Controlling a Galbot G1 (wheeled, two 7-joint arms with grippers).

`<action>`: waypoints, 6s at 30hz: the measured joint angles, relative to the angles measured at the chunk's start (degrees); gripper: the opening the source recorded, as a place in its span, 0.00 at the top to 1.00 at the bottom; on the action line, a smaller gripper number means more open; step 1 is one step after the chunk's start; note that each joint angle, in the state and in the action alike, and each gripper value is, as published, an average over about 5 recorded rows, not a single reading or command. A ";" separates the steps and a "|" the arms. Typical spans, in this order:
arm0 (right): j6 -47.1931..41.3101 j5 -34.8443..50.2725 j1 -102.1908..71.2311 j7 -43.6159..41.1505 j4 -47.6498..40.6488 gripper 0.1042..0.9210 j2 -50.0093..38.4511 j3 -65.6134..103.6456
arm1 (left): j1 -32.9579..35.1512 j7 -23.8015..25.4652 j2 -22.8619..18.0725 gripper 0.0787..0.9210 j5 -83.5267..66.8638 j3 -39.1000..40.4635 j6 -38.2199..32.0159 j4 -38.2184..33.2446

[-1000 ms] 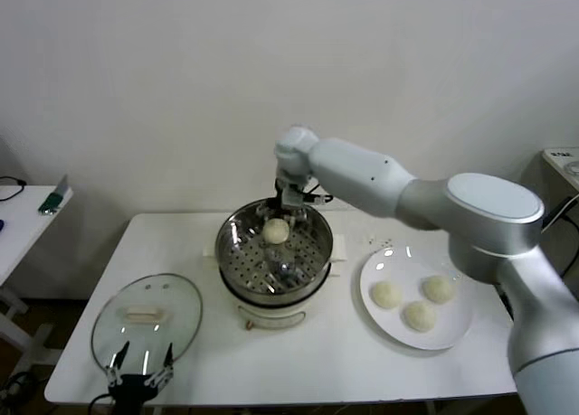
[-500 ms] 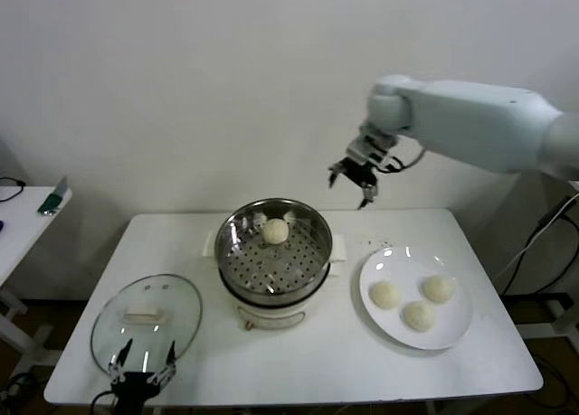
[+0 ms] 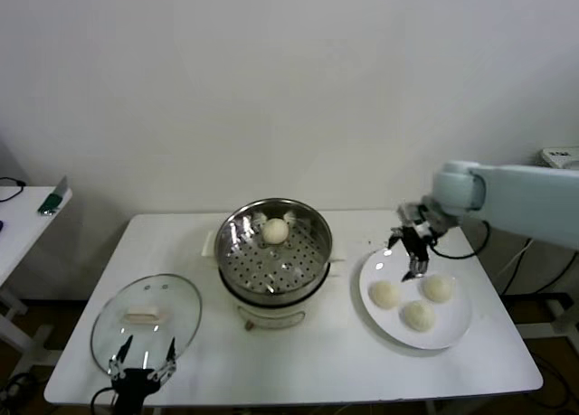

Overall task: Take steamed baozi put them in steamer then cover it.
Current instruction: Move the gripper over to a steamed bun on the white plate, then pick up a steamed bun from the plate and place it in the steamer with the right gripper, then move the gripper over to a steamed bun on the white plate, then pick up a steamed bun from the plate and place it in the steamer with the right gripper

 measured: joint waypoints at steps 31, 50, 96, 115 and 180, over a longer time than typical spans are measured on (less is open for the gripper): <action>-4.22 -4.11 -17.24 1.54 -11.02 0.31 4.43 13.49 | 0.06 -0.27 -0.88 0.12 0.75 -0.60 -0.20 0.46; -1.18 13.06 14.56 -7.64 -5.99 0.31 13.88 4.31 | -0.20 -0.08 -0.04 0.12 0.64 -0.08 0.39 -0.86; -2.95 13.35 0.90 -1.17 -19.17 0.12 39.14 8.44 | 0.61 0.02 -0.87 0.12 1.29 -0.23 0.82 -3.20; -1.28 3.52 13.17 -4.87 4.31 0.12 1.52 -6.97 | 0.79 0.14 -1.26 0.12 1.25 0.12 1.27 -3.74; 18.98 -15.31 12.16 -9.44 1.38 0.32 9.03 9.46 | 1.85 -0.04 -1.54 0.12 2.81 0.68 1.91 -4.66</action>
